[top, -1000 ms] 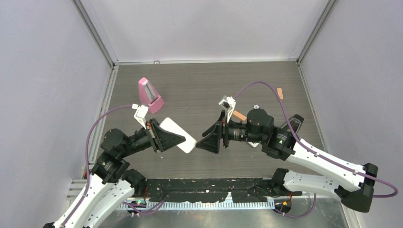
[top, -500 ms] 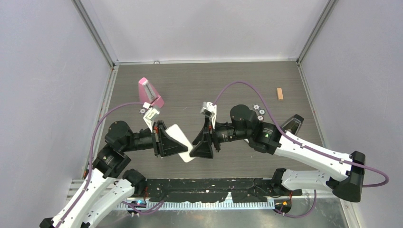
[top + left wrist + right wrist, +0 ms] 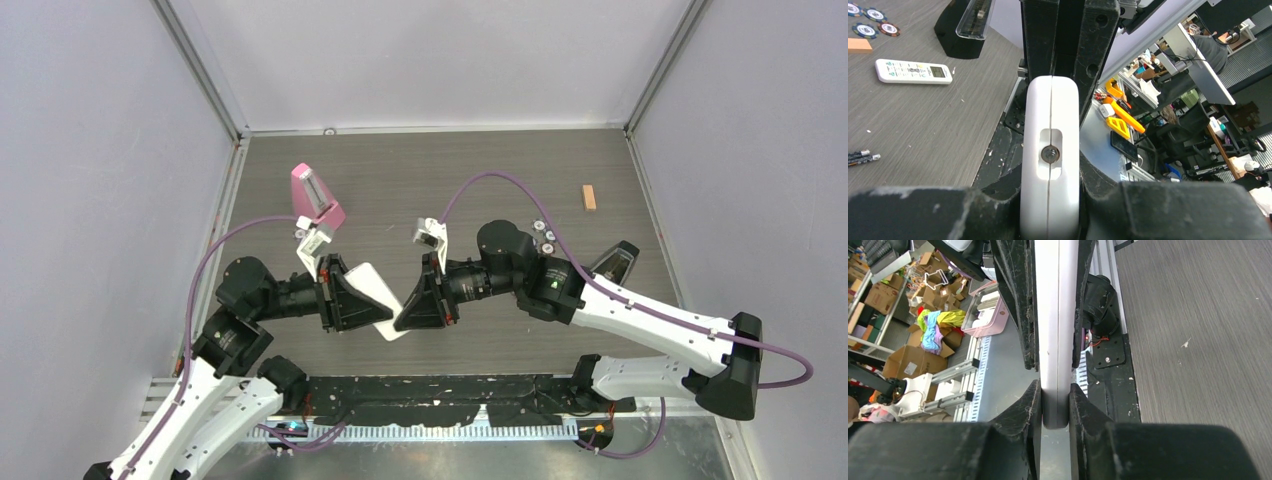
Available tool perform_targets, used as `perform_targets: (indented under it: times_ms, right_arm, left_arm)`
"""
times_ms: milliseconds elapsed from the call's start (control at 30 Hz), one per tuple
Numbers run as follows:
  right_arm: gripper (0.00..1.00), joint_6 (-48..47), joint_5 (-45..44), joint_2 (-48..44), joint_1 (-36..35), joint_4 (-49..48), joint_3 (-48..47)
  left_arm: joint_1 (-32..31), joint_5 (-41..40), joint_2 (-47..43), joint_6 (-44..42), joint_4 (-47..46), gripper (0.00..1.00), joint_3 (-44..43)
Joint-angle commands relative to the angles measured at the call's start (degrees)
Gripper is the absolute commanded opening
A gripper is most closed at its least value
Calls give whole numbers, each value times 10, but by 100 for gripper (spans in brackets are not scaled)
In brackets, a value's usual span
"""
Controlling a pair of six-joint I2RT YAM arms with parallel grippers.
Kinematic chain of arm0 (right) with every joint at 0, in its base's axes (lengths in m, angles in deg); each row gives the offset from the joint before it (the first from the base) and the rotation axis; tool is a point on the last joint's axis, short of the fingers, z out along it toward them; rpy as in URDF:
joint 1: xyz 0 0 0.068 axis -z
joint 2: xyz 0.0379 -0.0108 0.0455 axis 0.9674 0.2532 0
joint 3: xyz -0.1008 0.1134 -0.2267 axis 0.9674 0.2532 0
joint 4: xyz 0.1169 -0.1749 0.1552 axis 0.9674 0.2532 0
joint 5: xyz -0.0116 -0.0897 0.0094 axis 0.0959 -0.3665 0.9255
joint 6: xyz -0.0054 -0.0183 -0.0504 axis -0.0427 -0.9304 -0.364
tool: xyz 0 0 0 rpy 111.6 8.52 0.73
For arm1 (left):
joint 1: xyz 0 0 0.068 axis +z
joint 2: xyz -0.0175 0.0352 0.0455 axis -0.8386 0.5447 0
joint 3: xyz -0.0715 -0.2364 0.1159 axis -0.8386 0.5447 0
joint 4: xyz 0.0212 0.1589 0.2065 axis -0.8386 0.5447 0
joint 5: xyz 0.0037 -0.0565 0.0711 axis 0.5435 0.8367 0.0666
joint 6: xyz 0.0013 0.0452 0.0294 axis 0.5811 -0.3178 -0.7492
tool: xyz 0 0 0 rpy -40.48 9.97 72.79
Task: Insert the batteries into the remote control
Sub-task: Place the remote control at the center of the board.
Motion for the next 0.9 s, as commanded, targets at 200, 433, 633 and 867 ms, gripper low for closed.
perform_targets:
  times_ms: [200, 433, 633, 867]
  right_arm:
    - [5, 98, -107, -17, 4, -146, 56]
    - [5, 92, -169, -50, 11, -95, 44]
    - [5, 89, -289, -60, 70, 54, 18]
    - [5, 53, -513, 138, 89, 240, -144]
  left_arm:
    - [-3, -1, -10, 19, -29, 39, 7]
    - [-3, -142, -61, -48, 77, 100, -10]
    - [-3, -410, -113, -71, 249, 100, -51]
    - [-3, -484, -169, -66, 292, 99, -66]
